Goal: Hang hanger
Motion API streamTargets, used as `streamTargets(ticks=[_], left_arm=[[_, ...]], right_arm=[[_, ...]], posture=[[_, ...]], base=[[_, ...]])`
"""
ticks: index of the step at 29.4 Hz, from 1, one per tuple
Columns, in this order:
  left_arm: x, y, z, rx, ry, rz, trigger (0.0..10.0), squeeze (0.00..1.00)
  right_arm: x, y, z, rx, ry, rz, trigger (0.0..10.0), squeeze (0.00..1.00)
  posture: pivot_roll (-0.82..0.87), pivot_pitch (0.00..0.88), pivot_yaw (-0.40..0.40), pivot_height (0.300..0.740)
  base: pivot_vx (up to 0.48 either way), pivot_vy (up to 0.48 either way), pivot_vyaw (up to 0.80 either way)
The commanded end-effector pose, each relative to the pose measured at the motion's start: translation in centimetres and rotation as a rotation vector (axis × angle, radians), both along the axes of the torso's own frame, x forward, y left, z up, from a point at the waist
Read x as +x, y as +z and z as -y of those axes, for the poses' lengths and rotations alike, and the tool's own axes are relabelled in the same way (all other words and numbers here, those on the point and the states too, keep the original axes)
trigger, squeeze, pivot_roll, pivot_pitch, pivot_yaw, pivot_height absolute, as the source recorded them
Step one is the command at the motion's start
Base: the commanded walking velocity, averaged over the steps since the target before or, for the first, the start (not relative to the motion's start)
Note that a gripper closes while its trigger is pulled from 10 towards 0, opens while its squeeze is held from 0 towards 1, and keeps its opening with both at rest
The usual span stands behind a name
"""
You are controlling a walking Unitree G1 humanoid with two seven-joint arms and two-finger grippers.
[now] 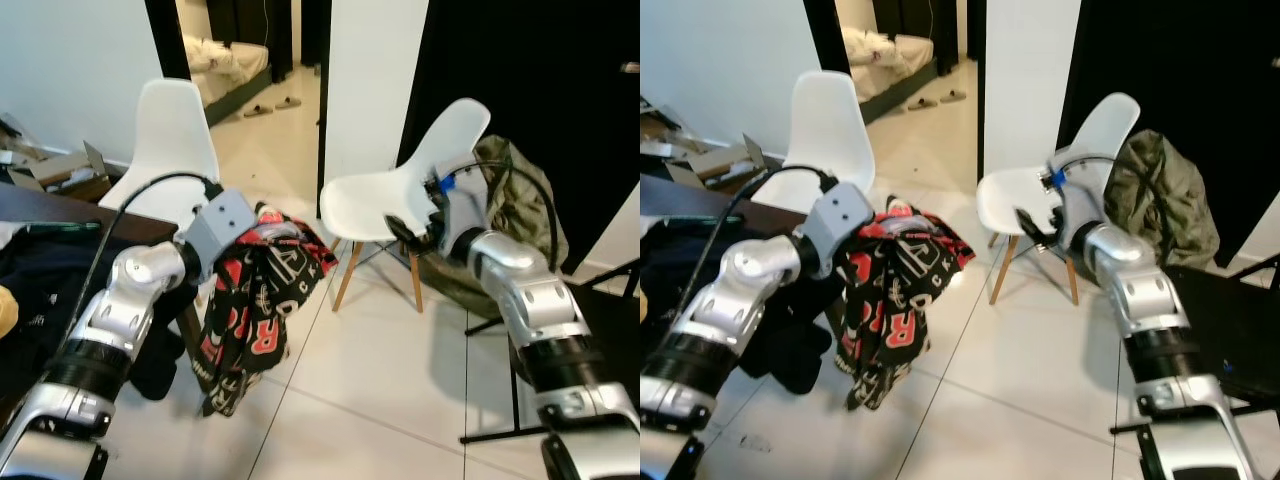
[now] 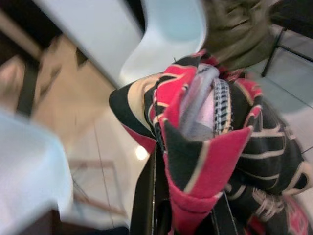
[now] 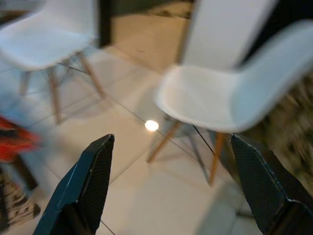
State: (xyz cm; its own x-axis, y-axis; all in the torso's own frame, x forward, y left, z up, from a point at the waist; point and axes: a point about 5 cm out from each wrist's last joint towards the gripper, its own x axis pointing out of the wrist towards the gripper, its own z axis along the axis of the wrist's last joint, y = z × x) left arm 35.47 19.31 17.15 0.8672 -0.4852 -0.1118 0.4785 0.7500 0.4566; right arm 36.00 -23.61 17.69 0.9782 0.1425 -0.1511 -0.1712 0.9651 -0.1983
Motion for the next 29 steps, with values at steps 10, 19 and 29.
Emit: streamTargets(ticks=[10,19,29], left_arm=[[-10.0,-17.0,-6.1,-0.206,0.519,-0.489,10.0,0.0],[-12.5,-18.8,-7.0,-0.468,0.654,-0.503,10.0,0.0],[-11.4,-18.4,-6.6,-0.553,0.625,-0.481,10.0,0.0]], right_arm=[[-10.5,-14.0,8.5,0.249,-0.455,-0.26,10.0,0.0],[-14.3,-18.2,7.6,0.346,-0.502,-0.315,10.0,0.0],[-13.3,-18.4,6.9,0.326,-0.479,-0.321,10.0,0.0]], posture=[[-0.03,0.0,0.012,0.74],[-0.01,0.0,0.012,0.74],[0.0,0.0,-0.007,0.74]], base=[[0.0,0.0,0.0],[0.0,0.0,0.36],[0.0,0.0,0.8]])
